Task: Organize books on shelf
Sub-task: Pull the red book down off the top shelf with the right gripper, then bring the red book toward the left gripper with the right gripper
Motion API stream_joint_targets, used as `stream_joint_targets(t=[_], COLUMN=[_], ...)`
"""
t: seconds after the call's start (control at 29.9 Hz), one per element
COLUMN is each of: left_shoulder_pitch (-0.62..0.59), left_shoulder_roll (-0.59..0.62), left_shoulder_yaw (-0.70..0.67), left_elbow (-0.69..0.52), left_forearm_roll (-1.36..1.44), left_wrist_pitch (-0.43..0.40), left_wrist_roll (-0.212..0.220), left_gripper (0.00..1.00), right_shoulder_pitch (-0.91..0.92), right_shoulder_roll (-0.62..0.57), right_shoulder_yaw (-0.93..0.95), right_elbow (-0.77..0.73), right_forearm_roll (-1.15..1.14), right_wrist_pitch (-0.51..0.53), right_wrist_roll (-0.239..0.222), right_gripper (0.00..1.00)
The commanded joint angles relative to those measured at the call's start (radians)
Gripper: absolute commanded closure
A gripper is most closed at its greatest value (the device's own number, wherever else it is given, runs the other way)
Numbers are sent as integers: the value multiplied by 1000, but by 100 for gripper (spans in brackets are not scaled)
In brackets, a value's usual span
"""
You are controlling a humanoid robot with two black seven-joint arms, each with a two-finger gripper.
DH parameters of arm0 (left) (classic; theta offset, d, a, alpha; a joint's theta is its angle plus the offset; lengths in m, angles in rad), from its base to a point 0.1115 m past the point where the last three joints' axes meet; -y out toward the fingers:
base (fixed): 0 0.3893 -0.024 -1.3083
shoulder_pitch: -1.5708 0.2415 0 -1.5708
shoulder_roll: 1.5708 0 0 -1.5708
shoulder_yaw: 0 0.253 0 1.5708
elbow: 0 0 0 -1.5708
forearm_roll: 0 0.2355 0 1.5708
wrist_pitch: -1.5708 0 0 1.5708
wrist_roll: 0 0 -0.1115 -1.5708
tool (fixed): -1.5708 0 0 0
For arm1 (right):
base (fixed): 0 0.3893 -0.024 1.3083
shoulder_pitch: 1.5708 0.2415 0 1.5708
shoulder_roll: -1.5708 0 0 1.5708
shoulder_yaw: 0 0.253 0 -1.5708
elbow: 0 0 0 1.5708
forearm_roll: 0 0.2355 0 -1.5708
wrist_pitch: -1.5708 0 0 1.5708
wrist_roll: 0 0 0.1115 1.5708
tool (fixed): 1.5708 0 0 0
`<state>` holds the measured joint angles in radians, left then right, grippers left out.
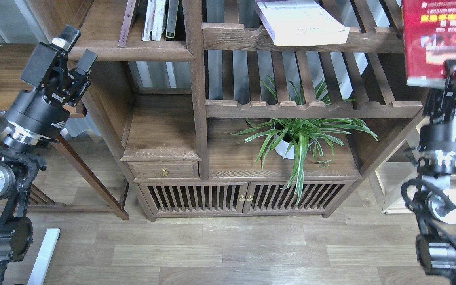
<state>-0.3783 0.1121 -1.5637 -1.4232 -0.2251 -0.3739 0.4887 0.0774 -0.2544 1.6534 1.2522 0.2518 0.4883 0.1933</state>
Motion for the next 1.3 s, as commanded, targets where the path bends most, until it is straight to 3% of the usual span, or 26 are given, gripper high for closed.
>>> stream_joint_targets(t=[0.0,0.67,1.04,1.27], left_shoulder_pitch=[-2,21,24,32], left_shoulder_roll=[0,0,63,40], left_shoulder_yaw=[16,70,163,159], left_elbow=[3,30,29,35], left_forearm_roll=[1,-2,-5,-3], left_wrist_pitch=[1,-5,-59,-115], left_wrist_roll=[0,0,0,0], left_gripper=[0,0,1,1], right_shoulder_pitch=[-30,-309,-300,-251], right_shoulder_roll=[1,92,254,254], right_shoulder_yaw=[0,-56,-201,-352], right_elbow=[1,1,1,-1], right_forearm_roll=[0,-3,-88,-154], right_wrist_pitch=[0,0,0,0], right_wrist_roll=[0,0,-9,-9], right_gripper=[95,95,95,93])
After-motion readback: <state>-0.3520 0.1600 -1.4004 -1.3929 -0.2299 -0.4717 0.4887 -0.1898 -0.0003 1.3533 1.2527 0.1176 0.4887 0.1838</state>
